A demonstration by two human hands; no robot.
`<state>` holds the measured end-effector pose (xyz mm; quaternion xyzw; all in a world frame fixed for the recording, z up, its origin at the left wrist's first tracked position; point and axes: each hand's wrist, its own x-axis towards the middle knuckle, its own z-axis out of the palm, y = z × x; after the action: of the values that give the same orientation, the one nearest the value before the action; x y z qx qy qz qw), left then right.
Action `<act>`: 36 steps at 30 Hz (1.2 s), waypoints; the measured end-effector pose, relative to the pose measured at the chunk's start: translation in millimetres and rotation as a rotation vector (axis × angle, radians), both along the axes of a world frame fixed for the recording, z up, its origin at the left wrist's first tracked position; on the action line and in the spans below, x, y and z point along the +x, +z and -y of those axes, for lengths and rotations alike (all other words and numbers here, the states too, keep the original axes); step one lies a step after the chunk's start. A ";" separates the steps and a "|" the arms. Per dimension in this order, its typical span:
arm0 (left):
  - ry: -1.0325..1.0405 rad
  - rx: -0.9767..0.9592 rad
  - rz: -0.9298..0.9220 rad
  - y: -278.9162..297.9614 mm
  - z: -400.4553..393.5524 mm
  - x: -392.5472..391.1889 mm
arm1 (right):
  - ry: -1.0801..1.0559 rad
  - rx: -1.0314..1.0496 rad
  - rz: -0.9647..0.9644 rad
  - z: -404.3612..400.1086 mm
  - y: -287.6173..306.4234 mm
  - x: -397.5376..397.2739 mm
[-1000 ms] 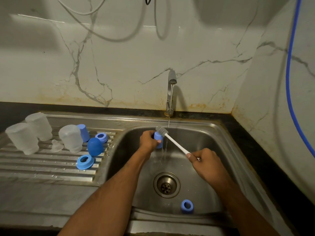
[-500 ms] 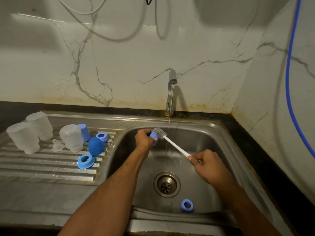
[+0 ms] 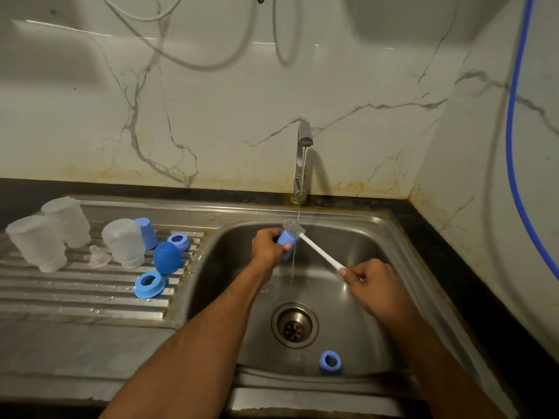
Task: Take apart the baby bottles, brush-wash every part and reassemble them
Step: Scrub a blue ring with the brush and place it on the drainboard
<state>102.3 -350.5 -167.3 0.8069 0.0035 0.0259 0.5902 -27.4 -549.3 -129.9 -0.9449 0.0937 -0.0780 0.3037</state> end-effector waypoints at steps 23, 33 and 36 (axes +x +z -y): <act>-0.008 0.360 0.157 -11.8 8.4 6.1 | -0.169 -0.072 0.017 14.8 1.6 11.3; -0.039 0.372 0.189 -23.5 21.2 5.6 | -0.153 -0.077 0.052 14.8 4.3 8.9; -0.021 0.347 0.159 -30.3 19.3 5.5 | -0.152 -0.066 0.047 14.3 0.2 7.5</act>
<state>107.8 -369.8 -197.7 0.8920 -0.0559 0.0836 0.4408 -19.9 -563.6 -129.7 -0.9426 0.1553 -0.1258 0.2676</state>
